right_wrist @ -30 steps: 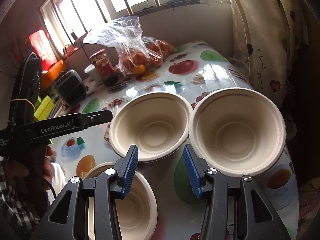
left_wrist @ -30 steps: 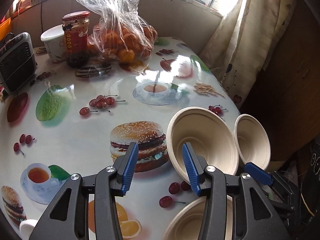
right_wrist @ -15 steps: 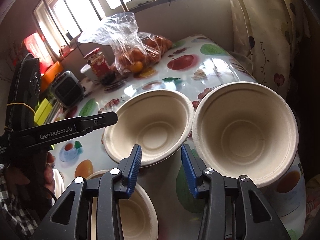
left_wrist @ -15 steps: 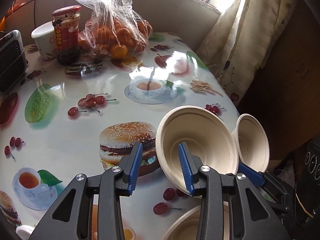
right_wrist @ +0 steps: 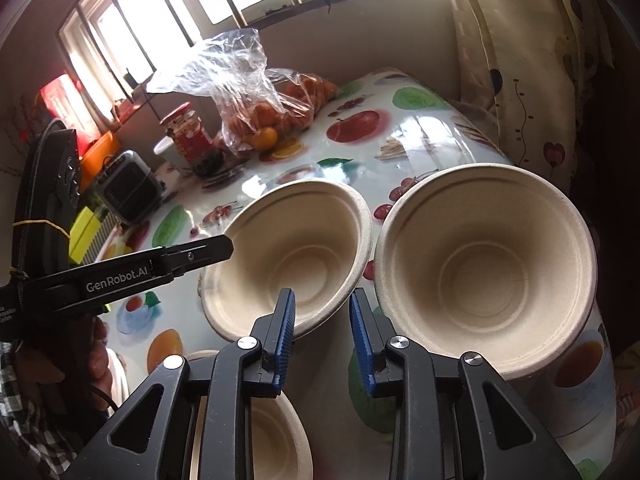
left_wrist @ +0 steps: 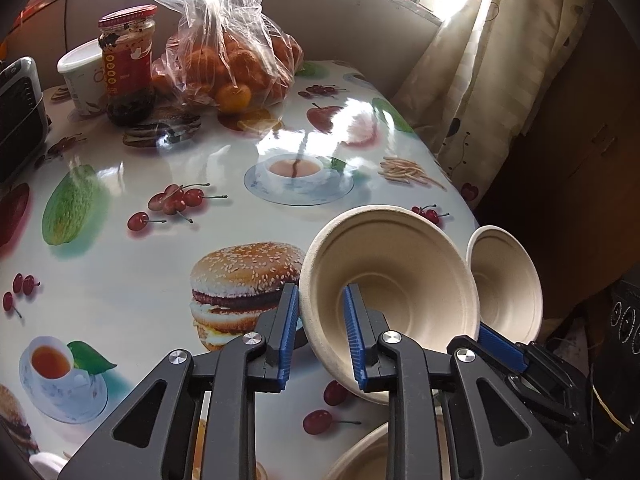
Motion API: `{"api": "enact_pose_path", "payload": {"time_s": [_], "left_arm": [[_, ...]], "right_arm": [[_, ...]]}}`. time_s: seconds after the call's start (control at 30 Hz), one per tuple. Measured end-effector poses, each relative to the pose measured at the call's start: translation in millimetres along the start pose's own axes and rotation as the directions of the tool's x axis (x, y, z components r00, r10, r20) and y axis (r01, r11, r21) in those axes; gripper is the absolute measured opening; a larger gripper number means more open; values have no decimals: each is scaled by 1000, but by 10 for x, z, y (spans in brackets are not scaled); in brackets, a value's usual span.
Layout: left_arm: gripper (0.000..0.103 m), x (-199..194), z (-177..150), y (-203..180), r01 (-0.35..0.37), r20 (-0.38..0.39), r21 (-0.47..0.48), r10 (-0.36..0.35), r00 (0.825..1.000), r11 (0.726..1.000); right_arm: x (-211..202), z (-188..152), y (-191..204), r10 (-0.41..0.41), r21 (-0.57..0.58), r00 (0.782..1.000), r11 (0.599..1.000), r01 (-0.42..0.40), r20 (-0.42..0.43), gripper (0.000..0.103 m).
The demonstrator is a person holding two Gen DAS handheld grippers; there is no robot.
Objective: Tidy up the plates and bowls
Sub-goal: 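Carry the held bowl over another beige bowl and lower it in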
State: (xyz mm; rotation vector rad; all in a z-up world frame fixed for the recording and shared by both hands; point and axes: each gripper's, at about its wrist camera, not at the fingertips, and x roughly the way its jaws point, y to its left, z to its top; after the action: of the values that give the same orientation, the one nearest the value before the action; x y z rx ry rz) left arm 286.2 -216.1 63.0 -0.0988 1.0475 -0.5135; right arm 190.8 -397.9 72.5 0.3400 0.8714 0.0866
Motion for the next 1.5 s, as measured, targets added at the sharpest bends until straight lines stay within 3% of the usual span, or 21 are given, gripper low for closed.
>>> {"api": "enact_pose_path", "payload": {"time_s": [0.63,1.5], "left_arm": [[24,-170,-11,64,12,30,-21,-11,999,1000],[24,-829,-322,-37,38,118,10,-39,992,999]], "right_arm": [[-47,38,64,17,-13,1000,1000,-17,11,22],[-683,-178,352,53,-57,994,997,-48,91,22]]}}
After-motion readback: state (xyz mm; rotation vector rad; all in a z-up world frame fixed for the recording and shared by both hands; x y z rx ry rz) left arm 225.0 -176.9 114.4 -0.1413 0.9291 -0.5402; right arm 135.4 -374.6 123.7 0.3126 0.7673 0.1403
